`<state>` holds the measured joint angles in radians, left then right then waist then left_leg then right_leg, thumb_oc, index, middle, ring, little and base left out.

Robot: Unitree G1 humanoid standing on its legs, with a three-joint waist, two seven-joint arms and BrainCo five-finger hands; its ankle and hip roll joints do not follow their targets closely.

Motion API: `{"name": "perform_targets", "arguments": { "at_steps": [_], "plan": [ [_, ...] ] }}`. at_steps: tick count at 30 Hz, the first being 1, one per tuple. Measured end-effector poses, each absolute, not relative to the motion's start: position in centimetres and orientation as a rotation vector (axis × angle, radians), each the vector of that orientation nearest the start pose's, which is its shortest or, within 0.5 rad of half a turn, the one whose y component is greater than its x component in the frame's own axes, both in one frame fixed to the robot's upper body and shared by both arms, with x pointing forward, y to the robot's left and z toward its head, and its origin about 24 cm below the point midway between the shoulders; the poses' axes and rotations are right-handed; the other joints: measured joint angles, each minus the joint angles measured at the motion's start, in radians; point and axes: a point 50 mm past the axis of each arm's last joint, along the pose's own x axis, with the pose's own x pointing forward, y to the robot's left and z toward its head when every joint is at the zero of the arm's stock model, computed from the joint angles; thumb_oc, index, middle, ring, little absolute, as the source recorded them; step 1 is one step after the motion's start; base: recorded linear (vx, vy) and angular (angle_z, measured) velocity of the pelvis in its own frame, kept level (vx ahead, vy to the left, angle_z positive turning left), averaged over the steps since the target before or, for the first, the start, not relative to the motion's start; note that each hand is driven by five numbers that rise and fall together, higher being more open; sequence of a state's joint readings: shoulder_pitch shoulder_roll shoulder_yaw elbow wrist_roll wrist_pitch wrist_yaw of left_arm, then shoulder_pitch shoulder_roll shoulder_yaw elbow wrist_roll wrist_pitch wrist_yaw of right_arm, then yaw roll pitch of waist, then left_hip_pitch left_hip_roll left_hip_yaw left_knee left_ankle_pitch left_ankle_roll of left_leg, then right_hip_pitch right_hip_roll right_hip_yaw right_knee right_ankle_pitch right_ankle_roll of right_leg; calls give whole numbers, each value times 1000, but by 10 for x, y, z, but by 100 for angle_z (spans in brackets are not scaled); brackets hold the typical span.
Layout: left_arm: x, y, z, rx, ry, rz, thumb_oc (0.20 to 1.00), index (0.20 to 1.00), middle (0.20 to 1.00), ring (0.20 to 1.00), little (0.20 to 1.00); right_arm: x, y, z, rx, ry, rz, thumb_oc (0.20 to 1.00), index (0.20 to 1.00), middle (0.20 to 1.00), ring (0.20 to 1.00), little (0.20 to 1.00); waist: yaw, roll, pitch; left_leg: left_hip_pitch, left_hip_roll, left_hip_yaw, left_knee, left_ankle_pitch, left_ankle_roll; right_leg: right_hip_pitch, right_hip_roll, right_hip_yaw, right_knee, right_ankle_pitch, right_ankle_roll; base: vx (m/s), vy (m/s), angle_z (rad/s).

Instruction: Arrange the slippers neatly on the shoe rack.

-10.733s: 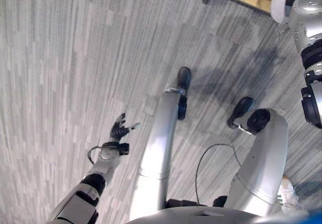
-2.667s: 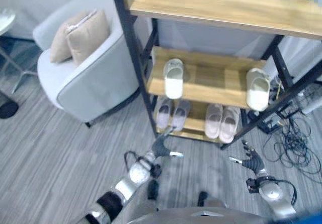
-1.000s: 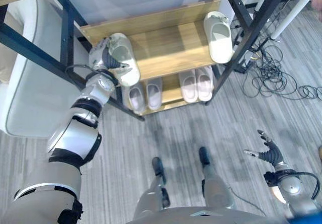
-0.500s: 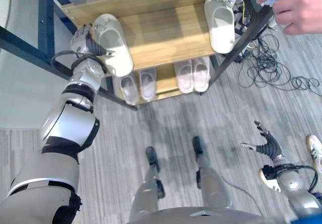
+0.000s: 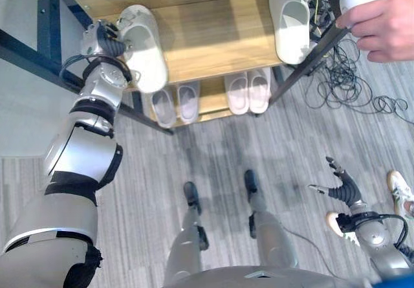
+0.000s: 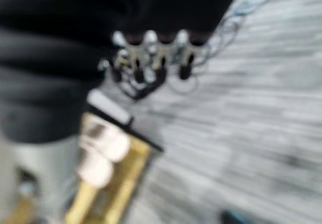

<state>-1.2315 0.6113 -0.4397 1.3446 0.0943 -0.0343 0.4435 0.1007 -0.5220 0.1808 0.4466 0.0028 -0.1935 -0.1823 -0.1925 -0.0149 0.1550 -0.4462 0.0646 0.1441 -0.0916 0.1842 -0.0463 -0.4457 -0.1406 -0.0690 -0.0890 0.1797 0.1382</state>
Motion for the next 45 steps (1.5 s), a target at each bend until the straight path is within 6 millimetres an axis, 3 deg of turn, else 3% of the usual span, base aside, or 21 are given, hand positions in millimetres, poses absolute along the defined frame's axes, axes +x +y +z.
{"name": "perform_targets", "arguments": {
  "at_steps": [4, 11, 18, 21, 24, 25, 27, 29, 34, 38, 41, 44, 45],
  "plan": [
    [402, 285, 202, 771, 14, 622, 200, 200, 200, 200, 200, 210, -252, -35, -563, 316, -54, 1000, 1000, 1000, 1000, 1000, 9, 21, -15, -3, -5, 1, 0, 0, 0, -3, -6, 1, 0, 0, 0, 0, 0, 0],
    [403, 266, 172, 552, 54, 631, 200, 200, 200, 200, 200, 210, -252, -36, -566, 321, -66, 1000, 1000, 1000, 1000, 1000, 23, 46, -33, -2, -5, -1, 0, 2, 2, -1, -6, 0, 1, 1, -1, 5, -17, 0],
    [404, 221, 132, 333, 92, 585, 200, 200, 200, 200, 200, 213, -244, -44, -580, 355, -52, 1000, 1000, 1000, 1000, 1000, 43, 53, -61, 14, -5, -1, 0, 1, 2, 13, -7, 0, 3, 0, 0, 9, -40, 0],
    [403, 190, 119, 313, 62, 510, 200, 200, 200, 200, 200, 212, -245, -44, -584, 362, -64, 1000, 1000, 1000, 1000, 1000, 47, 56, -63, 21, -8, 0, 0, -2, -3, 20, -11, 1, 5, -4, 5, 7, -40, 1],
    [400, 148, 110, 317, 4, 384, 200, 200, 200, 200, 200, 211, -246, -45, -585, 367, -69, 1000, 1000, 1000, 1000, 1000, 49, 60, -65, 25, -16, 7, -1, -3, -3, 19, -20, 7, 8, -3, 7, 4, -10, -2],
    [398, 121, 106, 319, -3, 305, 200, 200, 200, 200, 200, 212, -246, -45, -587, 370, -73, 1000, 1000, 1000, 1000, 1000, 45, 63, -67, 30, -18, 11, 0, -4, -2, 18, -24, 13, 10, -1, 10, 16, -40, -8],
    [392, 96, 93, 313, 38, 219, 200, 200, 200, 200, 200, 212, -247, -45, -589, 371, -76, 1000, 1000, 1000, 1000, 1000, 40, 64, -65, 31, -20, 21, -1, -4, -2, 13, -27, 26, 9, 2, 15, 10, -26, -14],
    [391, 88, 92, 331, 37, 189, 200, 200, 200, 200, 200, 211, -249, -46, -594, 381, -78, 1000, 1000, 1000, 1000, 1000, 34, 68, -64, 30, -19, 29, -1, -4, -2, 7, -26, 33, 8, 5, 19, 13, -38, -15],
    [398, 98, 96, 399, 77, 206, 200, 200, 200, 200, 200, 211, -268, -43, -666, 405, -90, 1000, 1000, 1000, 1000, 1000, 21, 111, -39, 28, -11, 60, -3, -8, 2, -11, -21, 43, 1, 14, 30, 28, -35, -17],
    [407, 110, 113, 421, 89, 238, 200, 200, 200, 200, 200, 217, -272, -37, -687, 386, -93, 1000, 1000, 1000, 1000, 1000, 20, 99, -29, 21, -12, 65, -5, -24, -13, -51, -21, 58, 8, 11, 31, 28, -55, -19],
    [412, 108, 129, 417, 54, 243, 200, 200, 200, 200, 200, 217, -270, -37, -680, 382, -91, 1000, 1000, 1000, 1000, 1000, 17, 86, -20, -14, -13, 64, 0, -66, -38, -86, -28, 57, 23, -9, 58, 20, -23, -2],
    [416, 110, 143, 415, 9, 249, 200, 200, 200, 200, 200, 219, -269, -36, -674, 375, -91, 1000, 1000, 1000, 1000, 1000, 11, 71, -3, -28, -15, 65, -1, -69, -41, -105, -30, 55, 17, -6, 68, 38, -27, -7],
    [415, 98, 150, 385, -28, 213, 200, 200, 200, 200, 200, 215, -268, -39, -652, 387, -106, 1000, 1000, 1000, 1000, 1000, 15, 71, 15, -16, 3, 62, -6, -70, -40, -110, -13, 51, 71, -3, 64, 54, -37, 5]
  ]
}}
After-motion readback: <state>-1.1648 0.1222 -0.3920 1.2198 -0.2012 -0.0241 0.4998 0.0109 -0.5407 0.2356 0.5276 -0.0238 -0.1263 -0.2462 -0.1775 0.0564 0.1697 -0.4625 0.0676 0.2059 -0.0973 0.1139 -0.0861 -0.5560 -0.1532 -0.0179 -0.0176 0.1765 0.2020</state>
